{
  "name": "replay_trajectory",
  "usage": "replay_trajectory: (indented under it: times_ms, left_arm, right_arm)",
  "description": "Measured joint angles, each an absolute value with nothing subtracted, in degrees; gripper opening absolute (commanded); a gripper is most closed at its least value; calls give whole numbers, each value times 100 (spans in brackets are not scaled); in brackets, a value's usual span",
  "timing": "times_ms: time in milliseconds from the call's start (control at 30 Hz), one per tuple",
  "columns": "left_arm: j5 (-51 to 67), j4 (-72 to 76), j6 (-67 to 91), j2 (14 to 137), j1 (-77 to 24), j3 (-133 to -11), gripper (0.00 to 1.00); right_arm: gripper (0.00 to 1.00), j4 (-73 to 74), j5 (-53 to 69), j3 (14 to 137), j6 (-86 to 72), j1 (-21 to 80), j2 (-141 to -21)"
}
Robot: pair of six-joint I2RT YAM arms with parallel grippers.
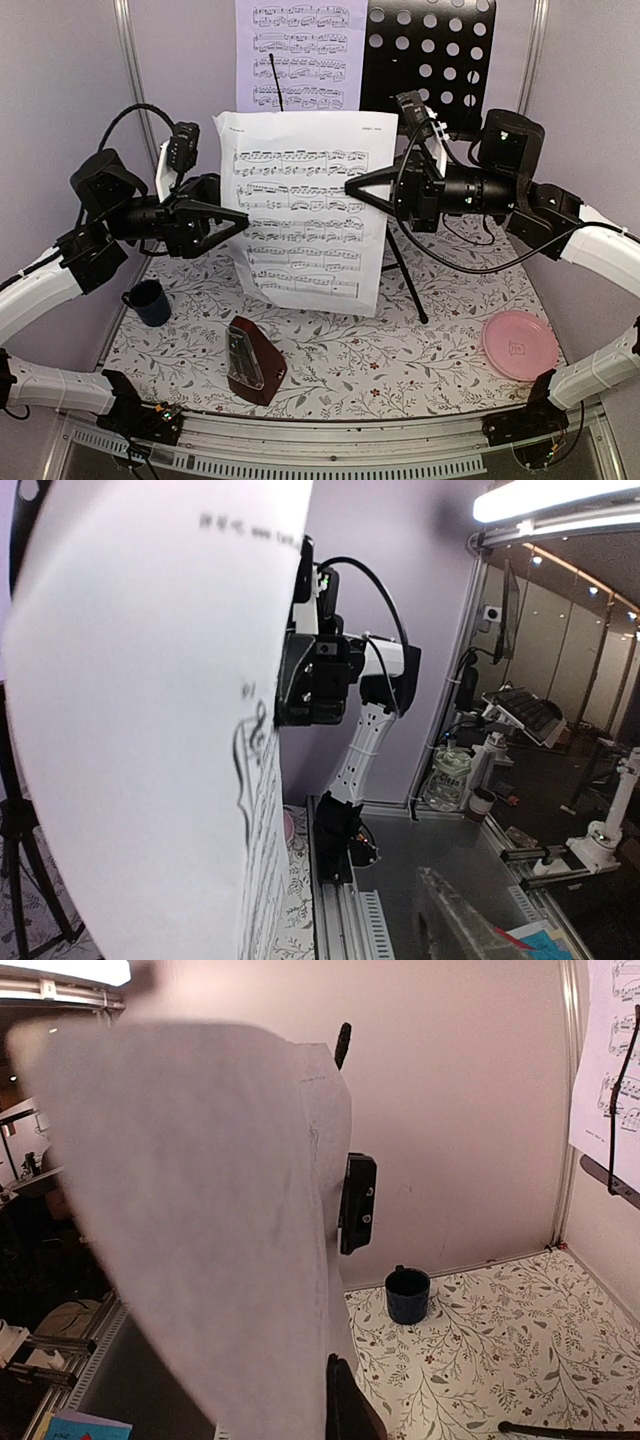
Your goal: Set up the instrument practice props
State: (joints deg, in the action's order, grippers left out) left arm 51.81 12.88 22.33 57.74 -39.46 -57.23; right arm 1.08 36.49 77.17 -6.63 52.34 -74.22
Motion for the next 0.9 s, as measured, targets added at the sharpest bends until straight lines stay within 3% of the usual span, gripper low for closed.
replay_trajectory:
  times_ms: [67, 200, 233, 367, 467, 600, 767, 900]
  left_arm:
    - [5059, 1304, 2163, 5889, -4075, -5725, 45]
    - [4777, 1413, 2093, 6016, -4270, -5732, 4]
    - [4687, 1437, 2084, 6042, -4324, -5747, 0]
    - [4340, 1472, 2036, 6224, -4515, -6018, 0]
    - [4073, 1481, 2014, 6368, -4637, -6300, 0]
    - [3743, 1559, 2038, 6571, -4718, -6720, 0]
    - [3271, 1461, 2034, 7048, -4727, -7564, 0]
    - [2823, 1232, 1887, 7376, -4727, -8221, 0]
  right_arm:
    - [0, 174, 3686, 7717, -663, 5118, -7295]
    - [0, 239, 3750, 7719, -663, 4901, -7050]
    - [0, 266, 3771, 7721, -661, 4866, -7006]
    - [3, 429, 3795, 7767, -615, 4792, -6965]
    - [37, 561, 3649, 7773, -598, 4698, -6930]
    - [62, 690, 3201, 7808, -558, 4512, -6779]
    - [64, 725, 2362, 7929, -495, 4331, -6445]
    - [59, 687, 1328, 8038, -351, 4305, -6143]
